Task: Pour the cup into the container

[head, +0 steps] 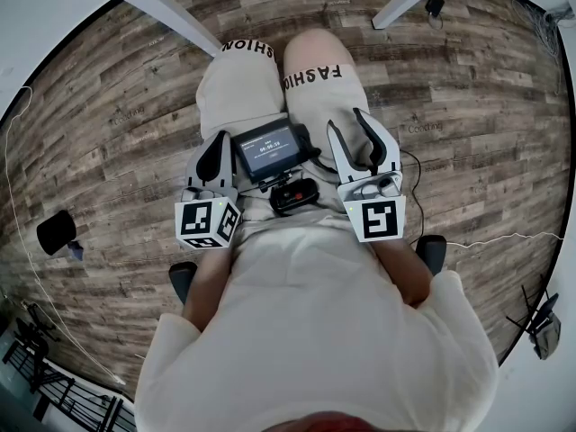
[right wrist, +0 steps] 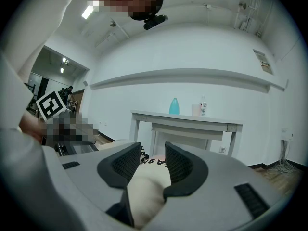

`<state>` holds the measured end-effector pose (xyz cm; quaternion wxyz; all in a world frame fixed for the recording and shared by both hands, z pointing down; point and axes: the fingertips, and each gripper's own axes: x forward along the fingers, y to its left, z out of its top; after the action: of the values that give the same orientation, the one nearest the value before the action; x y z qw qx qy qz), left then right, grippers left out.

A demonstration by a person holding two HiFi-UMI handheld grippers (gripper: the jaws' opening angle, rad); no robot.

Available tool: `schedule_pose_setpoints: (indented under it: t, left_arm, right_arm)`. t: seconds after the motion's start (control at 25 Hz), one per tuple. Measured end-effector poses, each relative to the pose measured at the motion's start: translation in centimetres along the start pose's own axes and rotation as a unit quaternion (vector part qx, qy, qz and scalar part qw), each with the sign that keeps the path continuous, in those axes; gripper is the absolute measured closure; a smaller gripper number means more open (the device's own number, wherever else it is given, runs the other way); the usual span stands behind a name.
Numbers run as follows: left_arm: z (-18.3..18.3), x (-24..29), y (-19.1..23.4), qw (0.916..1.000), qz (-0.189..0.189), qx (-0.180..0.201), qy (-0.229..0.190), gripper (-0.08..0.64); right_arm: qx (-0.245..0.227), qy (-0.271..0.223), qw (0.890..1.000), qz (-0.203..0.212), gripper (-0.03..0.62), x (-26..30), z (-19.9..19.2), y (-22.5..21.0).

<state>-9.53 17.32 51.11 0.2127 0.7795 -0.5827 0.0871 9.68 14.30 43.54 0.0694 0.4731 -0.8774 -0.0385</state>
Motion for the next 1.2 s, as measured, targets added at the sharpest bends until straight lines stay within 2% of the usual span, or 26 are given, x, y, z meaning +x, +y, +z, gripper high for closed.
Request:
schedule_pose_setpoints:
  t: [0.56,1.2]
  left_arm:
    - [0.07,0.01,0.07,1.0000,0.000,-0.001,0.000,0.550]
    - [0.05,-0.03,0.08,1.0000,0.001,-0.001,0.000,0.549]
  right_arm:
    - [0.000,0.001,1.000,0.000,0.426,0.09,0.06,0.03]
    - [-0.029,0.014,0.999,-0.008,0.430,-0.08,-0.23,0.51]
